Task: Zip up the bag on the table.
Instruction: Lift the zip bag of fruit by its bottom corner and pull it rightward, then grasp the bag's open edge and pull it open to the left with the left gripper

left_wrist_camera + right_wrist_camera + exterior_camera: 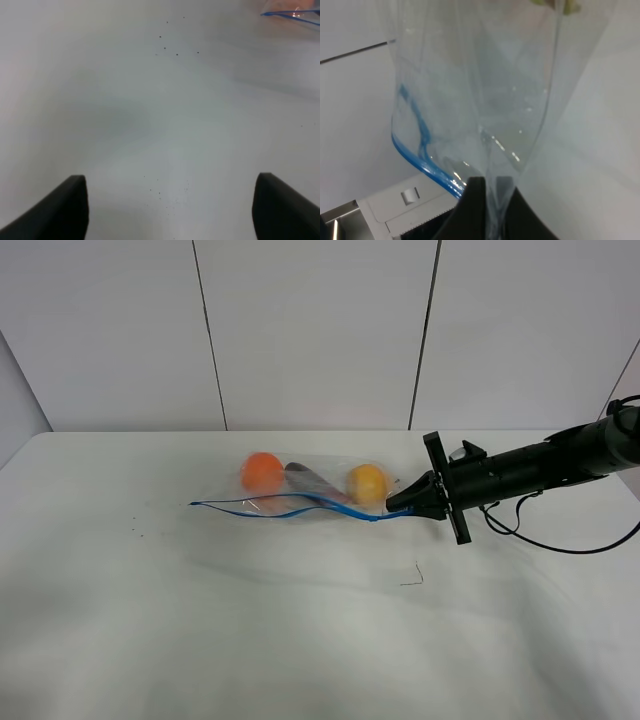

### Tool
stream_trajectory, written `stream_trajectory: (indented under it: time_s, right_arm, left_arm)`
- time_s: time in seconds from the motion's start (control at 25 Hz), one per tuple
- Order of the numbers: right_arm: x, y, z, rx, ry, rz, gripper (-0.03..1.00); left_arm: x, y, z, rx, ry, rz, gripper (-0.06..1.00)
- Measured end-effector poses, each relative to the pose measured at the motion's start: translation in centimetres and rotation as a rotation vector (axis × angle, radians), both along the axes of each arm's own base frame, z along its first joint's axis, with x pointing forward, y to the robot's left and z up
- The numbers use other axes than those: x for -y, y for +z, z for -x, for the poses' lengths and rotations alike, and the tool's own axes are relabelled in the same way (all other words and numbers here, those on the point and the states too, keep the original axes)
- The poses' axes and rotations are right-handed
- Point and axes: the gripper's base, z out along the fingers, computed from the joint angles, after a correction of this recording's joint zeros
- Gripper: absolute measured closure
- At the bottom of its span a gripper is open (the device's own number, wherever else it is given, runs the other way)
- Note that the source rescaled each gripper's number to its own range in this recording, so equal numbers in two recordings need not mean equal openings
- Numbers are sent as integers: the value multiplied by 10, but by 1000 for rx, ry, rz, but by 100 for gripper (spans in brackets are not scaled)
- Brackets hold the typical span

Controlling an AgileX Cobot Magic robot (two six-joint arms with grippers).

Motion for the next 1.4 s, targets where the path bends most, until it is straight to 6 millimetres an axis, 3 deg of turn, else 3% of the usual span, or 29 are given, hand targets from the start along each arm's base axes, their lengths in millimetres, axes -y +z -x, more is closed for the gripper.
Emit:
stream_trajectory:
  time_s: [0.72,0.88,1.0,1.16,1.4]
  right_arm:
    - [0,1,-1,-3,-10,-7,97]
    - [0,1,-1,-3,-10,-7,97]
    - [0,1,-1,-3,-10,-7,97]
    - [0,1,-1,-3,-10,-8,97]
    - [0,1,-1,-3,-10,-8,97]
  left_arm:
    - [0,0,0,0,1,-1,-6]
    - [0,12,-4,-8,2,-1,-6]
    - [2,31,-23,-78,-12,23,-6]
    - [4,55,-65,-191,-15,40,-6]
    - [3,60,-145,-296,-49,-25,-6]
